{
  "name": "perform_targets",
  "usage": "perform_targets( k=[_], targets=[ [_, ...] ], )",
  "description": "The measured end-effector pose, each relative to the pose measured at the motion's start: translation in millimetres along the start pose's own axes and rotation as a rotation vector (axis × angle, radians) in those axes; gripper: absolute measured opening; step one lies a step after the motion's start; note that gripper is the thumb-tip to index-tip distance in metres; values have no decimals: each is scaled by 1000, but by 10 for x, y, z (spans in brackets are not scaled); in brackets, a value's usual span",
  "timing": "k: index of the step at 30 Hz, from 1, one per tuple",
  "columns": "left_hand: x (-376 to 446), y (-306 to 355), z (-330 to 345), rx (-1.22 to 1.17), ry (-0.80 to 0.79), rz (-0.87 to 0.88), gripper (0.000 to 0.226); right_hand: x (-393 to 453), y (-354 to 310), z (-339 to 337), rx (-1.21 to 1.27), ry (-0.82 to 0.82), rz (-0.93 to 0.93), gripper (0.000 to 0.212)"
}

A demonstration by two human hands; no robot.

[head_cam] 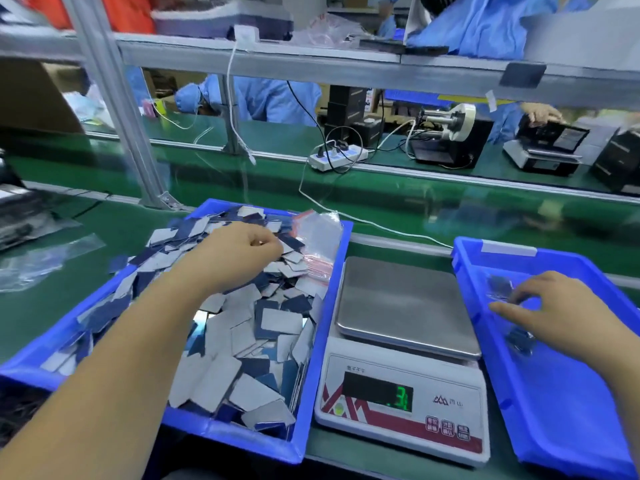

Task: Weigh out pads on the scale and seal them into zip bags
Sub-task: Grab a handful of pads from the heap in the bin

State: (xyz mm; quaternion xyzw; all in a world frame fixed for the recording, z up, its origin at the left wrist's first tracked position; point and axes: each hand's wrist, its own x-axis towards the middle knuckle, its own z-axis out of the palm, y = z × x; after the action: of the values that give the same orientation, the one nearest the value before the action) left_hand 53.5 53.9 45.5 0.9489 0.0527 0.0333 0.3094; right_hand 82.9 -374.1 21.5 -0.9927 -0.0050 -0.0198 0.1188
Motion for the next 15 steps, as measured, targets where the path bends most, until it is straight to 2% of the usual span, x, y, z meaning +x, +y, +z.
perform_targets(
  k=[2, 4, 7, 10, 12, 15],
  targets=[
    [-36, -60, -32, 192, -166, -13, 16, 29, -74, 21, 36, 47, -33, 20],
    [-101, -44, -4, 290, -301, 45, 26, 52, -212, 61, 51, 57, -89, 16],
    [-185, 57, 80, 310, -412, 111, 55, 82, -483, 124, 64, 56, -200, 17],
    [-220, 185, 166, 462, -481, 118, 83, 126, -754, 153, 86, 99, -340, 18],
    [-241, 251, 204, 551, -517, 122, 82, 151, -902, 160, 95, 111, -401, 14],
    [-260, 304, 242, 531, -541, 139, 67, 221, -1050, 161, 115, 128, -474, 9]
  ],
)
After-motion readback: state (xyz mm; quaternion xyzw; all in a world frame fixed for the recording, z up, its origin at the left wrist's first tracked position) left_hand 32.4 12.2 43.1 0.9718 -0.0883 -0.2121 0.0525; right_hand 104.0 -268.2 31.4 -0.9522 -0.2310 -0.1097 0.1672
